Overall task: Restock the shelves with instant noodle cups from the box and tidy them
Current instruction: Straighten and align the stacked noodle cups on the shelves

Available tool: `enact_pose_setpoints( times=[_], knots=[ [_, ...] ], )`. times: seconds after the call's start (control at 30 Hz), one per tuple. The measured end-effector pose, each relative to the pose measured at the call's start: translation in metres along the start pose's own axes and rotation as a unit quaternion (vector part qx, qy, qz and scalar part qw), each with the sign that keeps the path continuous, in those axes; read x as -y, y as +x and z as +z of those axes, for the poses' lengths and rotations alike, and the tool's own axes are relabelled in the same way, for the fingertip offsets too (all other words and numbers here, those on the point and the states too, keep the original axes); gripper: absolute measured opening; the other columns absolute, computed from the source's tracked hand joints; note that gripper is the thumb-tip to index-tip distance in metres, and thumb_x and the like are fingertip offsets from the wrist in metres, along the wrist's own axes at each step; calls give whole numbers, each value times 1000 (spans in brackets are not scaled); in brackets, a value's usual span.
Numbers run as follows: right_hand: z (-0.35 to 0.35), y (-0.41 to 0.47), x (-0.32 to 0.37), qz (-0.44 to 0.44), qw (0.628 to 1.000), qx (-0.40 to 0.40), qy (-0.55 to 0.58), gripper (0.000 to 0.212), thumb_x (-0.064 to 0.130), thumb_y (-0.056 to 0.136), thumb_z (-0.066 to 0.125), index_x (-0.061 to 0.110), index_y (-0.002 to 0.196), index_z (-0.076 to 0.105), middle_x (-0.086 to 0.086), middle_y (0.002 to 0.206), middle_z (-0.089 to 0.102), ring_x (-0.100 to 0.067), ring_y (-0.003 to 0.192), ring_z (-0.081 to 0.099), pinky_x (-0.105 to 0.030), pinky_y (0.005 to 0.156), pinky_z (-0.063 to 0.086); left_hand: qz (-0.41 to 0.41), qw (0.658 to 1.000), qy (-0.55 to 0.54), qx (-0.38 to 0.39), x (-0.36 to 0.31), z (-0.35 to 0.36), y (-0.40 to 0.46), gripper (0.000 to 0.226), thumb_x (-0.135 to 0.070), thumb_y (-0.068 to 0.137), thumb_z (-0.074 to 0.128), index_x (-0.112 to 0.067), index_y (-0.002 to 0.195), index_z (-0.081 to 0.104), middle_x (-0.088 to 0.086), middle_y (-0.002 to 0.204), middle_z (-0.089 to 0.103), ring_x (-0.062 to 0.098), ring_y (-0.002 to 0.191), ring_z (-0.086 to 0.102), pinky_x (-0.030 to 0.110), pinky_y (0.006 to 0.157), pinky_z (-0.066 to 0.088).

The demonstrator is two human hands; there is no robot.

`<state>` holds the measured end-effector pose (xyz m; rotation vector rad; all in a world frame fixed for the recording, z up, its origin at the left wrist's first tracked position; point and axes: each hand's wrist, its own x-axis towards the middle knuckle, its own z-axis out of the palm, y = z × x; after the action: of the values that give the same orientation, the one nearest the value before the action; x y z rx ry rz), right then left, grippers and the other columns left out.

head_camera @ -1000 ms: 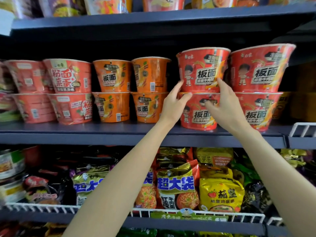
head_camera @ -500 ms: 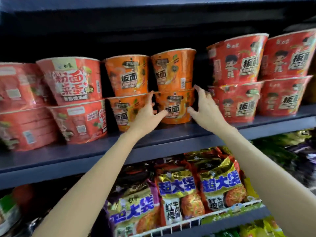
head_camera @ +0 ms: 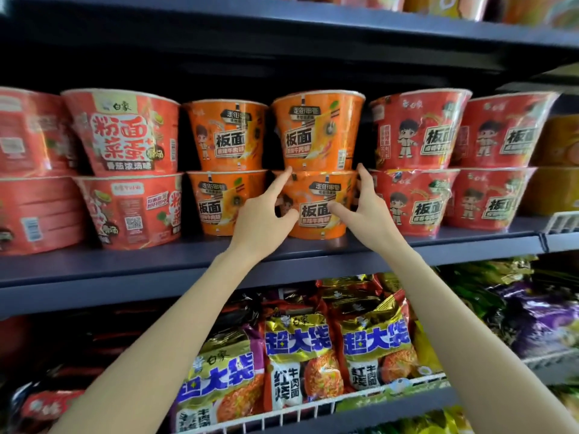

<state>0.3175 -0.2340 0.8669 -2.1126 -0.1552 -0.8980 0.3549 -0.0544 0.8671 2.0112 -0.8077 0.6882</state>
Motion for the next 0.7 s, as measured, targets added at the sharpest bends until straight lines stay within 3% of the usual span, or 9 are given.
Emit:
enact_pose_setpoints(
  times=[0.1, 0.23, 0.3, 0.4, 0.6, 0.7],
  knots=[
    [-9, -1, -4, 23, 999, -1, 26, 85, 26, 92, 60, 14, 151, 1, -5, 148, 38, -19, 128, 45, -26, 94, 38, 30, 995, 67, -63, -11, 3, -12, 65, -26, 91, 57, -35, 147, 24, -2, 130, 59, 14, 108, 61, 13, 86, 41],
    [-9, -3, -11, 16, 998, 10, 58, 80, 24, 92, 60, 16, 151, 7, -1, 146, 40, -9, 121, 45, -25, 96, 40, -10, 993, 47, -110, -11, 2, -7, 71, -37, 86, 64, -29, 145, 24, -4, 124, 61, 12, 103, 61, 32, 91, 49],
    [-4, -3, -15, 4, 998, 14, 57, 81, 25, 90, 62, 19, 151, 9, -1, 145, 42, -12, 125, 45, -35, 104, 42, -71, 993, -6, -91, -8, 1, 1, 79, -43, 81, 68, -25, 145, 24, -2, 126, 57, 15, 109, 57, 31, 91, 45],
    [-1, -1, -19, -1, 999, 18, 46, 86, 32, 86, 64, 25, 151, 9, -2, 144, 42, -18, 128, 45, -46, 104, 43, -128, 990, -54, -36, -9, 5, 9, 85, -46, 78, 70, -22, 146, 24, 0, 139, 50, 11, 114, 53, 25, 91, 38],
    [-11, -4, -20, -18, 999, 12, 43, 74, 26, 91, 60, 21, 149, 17, 1, 138, 47, -14, 124, 47, -35, 100, 44, -105, 992, -4, -69, -13, 16, 7, 94, -56, 69, 74, -23, 144, 28, -4, 133, 55, 15, 116, 56, 35, 100, 43],
    [-19, -8, -17, -31, 999, 15, 1, 66, 26, 92, 59, 17, 147, 25, 2, 133, 50, -11, 118, 50, -30, 95, 45, -108, 992, -27, -50, -13, 12, 10, 99, -58, 69, 73, -26, 146, 22, -1, 143, 44, 17, 125, 48, 41, 104, 40]
  ],
)
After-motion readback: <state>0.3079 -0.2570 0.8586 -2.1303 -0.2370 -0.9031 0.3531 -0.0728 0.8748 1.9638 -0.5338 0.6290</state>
